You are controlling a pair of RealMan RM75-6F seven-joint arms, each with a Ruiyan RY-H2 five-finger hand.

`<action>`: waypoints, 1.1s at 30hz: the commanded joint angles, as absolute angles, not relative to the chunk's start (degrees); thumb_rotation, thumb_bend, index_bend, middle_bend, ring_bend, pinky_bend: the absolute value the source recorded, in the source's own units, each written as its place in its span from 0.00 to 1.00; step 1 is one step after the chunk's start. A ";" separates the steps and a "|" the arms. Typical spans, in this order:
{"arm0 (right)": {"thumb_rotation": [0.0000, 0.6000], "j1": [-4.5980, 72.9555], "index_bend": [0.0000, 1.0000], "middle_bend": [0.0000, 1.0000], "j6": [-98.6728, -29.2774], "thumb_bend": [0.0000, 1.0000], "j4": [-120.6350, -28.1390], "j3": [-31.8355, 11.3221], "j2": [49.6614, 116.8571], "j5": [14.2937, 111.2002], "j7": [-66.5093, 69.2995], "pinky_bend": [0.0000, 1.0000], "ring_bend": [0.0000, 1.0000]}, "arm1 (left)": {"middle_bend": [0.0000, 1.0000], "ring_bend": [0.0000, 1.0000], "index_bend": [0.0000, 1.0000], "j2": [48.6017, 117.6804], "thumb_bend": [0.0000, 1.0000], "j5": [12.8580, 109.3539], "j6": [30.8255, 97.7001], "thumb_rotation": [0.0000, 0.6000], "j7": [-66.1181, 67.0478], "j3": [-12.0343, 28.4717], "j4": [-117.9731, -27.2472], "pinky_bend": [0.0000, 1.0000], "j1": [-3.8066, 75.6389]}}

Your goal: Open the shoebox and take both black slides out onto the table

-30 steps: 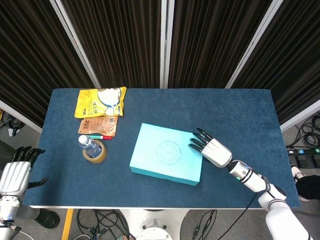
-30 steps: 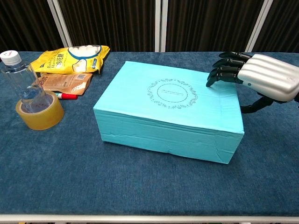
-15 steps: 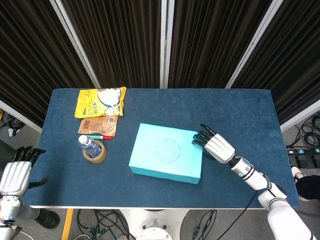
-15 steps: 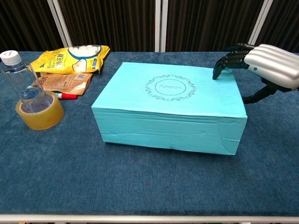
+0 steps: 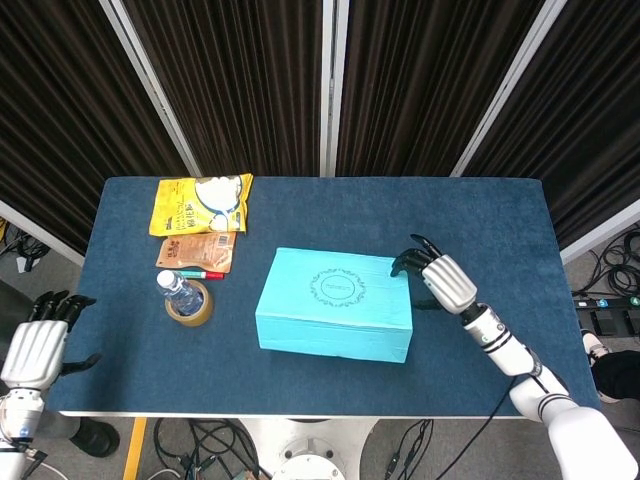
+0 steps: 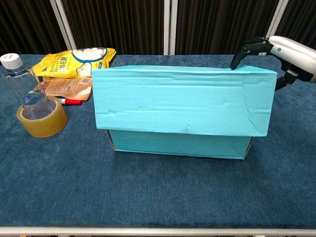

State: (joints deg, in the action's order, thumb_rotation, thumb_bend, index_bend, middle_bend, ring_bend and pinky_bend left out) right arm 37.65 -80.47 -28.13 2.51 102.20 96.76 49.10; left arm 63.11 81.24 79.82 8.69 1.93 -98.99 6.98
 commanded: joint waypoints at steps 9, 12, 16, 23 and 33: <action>1.00 40.28 0.48 0.37 -64.95 0.75 -49.95 -1.88 91.37 88.55 65.37 0.06 0.26 | 0.19 0.10 0.21 62.87 0.11 81.64 79.87 1.00 8.61 1.85 -99.31 0.09 7.15; 1.00 41.68 0.48 0.37 -59.35 0.75 -56.32 -3.22 87.52 86.10 70.07 0.06 0.26 | 0.19 0.10 0.21 62.82 0.11 81.72 79.80 1.00 8.32 1.95 -99.25 0.09 7.30; 1.00 43.53 0.48 0.37 -52.10 0.75 -63.36 -5.32 82.91 82.68 75.51 0.05 0.26 | 0.19 0.10 0.21 62.73 0.11 81.85 79.85 1.00 7.74 1.99 -99.04 0.09 7.34; 1.00 47.06 0.46 0.36 -38.78 0.72 -71.21 -9.50 77.07 76.55 83.74 0.00 0.26 | 0.19 0.10 0.21 62.89 0.11 82.37 80.08 1.00 6.33 1.83 -98.30 0.09 7.25; 1.00 50.75 0.22 0.22 -28.28 0.37 -70.03 -14.46 78.57 64.87 74.15 0.00 0.09 | 0.19 0.10 0.21 63.46 0.11 82.81 80.56 1.00 3.94 1.67 -96.53 0.09 6.91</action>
State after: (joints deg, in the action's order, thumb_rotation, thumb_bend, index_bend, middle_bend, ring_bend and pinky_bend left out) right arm 49.15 -30.88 -70.47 -12.79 78.05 67.41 78.68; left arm 63.38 82.84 80.53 4.11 1.66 -96.67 6.94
